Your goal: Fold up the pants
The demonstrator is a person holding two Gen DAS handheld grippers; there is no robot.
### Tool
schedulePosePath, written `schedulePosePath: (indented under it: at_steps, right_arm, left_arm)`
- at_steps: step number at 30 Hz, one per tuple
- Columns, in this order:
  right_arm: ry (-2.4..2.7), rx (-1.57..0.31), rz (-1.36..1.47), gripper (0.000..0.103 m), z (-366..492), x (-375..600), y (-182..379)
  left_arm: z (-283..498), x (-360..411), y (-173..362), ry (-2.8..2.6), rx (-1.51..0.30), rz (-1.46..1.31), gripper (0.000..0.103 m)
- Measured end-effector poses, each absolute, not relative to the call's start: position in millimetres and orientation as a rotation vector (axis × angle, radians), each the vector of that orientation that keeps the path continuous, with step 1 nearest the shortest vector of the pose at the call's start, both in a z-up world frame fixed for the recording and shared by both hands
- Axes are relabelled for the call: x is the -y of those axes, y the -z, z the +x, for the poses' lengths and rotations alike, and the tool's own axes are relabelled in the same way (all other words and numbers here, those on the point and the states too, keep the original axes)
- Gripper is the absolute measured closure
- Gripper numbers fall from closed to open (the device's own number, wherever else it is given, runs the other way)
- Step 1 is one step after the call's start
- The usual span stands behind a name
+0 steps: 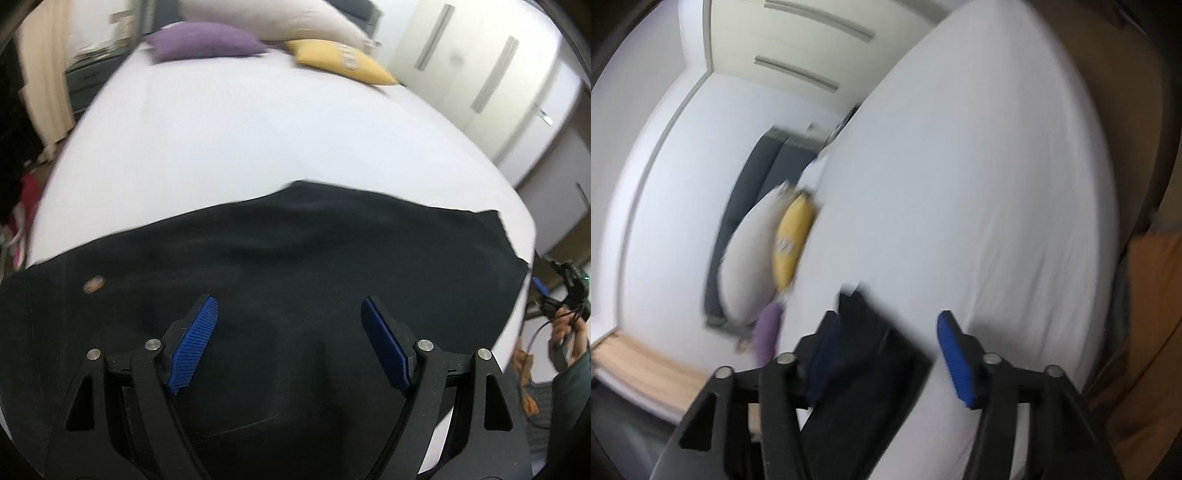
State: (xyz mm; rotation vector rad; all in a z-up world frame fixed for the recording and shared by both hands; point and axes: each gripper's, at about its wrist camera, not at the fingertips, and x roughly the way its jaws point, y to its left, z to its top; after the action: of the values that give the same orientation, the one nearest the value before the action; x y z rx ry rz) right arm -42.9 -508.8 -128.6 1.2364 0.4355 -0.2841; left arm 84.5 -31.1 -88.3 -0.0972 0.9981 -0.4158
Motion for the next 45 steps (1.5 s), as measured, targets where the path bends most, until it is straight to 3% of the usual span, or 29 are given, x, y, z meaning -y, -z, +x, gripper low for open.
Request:
schedulePosePath:
  at_steps: [3, 9, 14, 17, 19, 21, 25, 31, 35, 40, 45]
  right_arm:
    - [0.235, -0.471, 1.311, 0.043, -20.7, 457.9, 148.6]
    - [0.219, -0.442, 1.39, 0.046, 16.3, 473.1, 179.1]
    - [0.161, -0.424, 1.412, 0.048, -28.1, 497.2, 184.5]
    - [0.145, -0.421, 1.413, 0.058, -39.0, 506.7, 184.1]
    - [0.142, -0.426, 1.423, 0.078, -40.3, 510.6, 186.0]
    - [0.15, -0.467, 1.404, 0.089, -37.5, 510.6, 187.0]
    - [0.162, -0.463, 1.394, 0.095, -42.2, 507.8, 185.2]
    - [0.233, -0.476, 1.345, 0.096, -44.4, 498.3, 178.0]
    - [0.295, -0.527, 1.136, 0.096, -30.4, 473.6, 140.4]
    - [0.122, -0.681, 0.46, 0.096, 25.0, 340.0, 64.2]
    - [-0.025, -0.888, -0.224, 0.097, 43.7, 177.3, 111.8]
  left_arm:
    - [93.7, 68.0, 89.1, 0.497, -1.004, -0.121, 0.023]
    - [103.7, 135.3, 98.6, 0.603, -1.022, -0.105, 0.023]
    - [116.0, 158.5, 125.4, 0.611, -1.101, -0.107, 0.023]
    - [116.5, 159.4, 130.2, 0.62, -1.096, -0.115, 0.023]
    - [118.8, 158.4, 134.4, 0.625, -1.101, -0.126, 0.023]
    - [116.3, 150.9, 142.4, 0.626, -1.105, -0.131, 0.024]
    - [113.9, 153.5, 144.6, 0.62, -1.096, -0.101, 0.024]
    - [113.0, 148.6, 148.6, 0.631, -1.096, -0.126, 0.024]
    - [112.5, 148.5, 152.1, 0.637, -1.091, -0.145, 0.024]
    - [113.9, 142.0, 151.9, 0.646, -1.082, -0.197, 0.024]
    - [115.2, 116.8, 145.5, 0.655, -1.088, -0.31, 0.023]
